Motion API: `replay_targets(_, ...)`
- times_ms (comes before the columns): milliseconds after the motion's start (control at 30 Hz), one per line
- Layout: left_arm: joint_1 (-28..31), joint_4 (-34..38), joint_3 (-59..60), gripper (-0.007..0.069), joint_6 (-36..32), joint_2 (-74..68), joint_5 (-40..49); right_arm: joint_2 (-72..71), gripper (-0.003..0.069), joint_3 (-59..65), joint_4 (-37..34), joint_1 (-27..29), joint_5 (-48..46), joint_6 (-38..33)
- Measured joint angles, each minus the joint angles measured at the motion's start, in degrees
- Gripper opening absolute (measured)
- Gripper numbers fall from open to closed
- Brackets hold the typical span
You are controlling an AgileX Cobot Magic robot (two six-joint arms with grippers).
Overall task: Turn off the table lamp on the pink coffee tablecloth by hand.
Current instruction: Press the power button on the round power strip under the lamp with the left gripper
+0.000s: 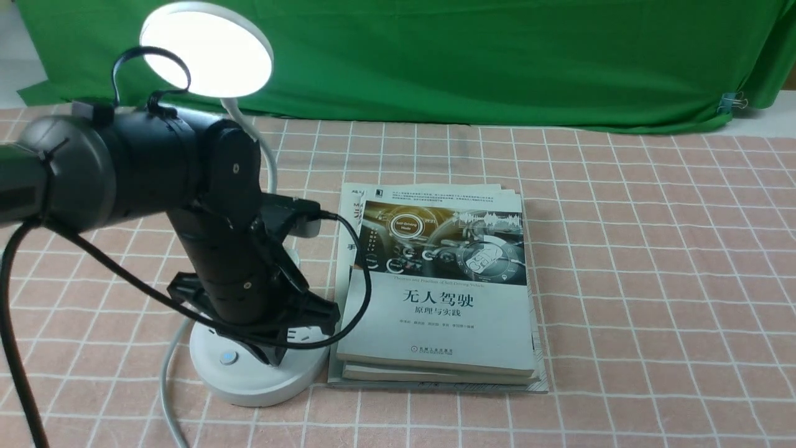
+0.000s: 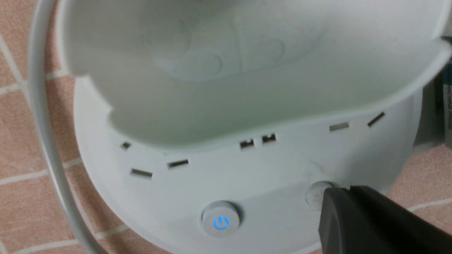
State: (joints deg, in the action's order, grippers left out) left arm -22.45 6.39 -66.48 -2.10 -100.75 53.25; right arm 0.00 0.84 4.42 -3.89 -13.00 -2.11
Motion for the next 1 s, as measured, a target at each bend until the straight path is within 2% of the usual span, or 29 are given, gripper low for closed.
replay_targets(600, -0.2, -0.4, 1.8, -0.0003, 1.5, 3.9, -2.9, 0.0, 0.0240, 0.0, 0.0, 0.0, 0.0, 0.0)
replay_targets(1000, -0.5, -0.6, 1.3, -0.0003, 0.4, -0.6, -3.1, 0.0, 0.0240, 0.0, 0.0, 0.0, 0.0, 0.0)
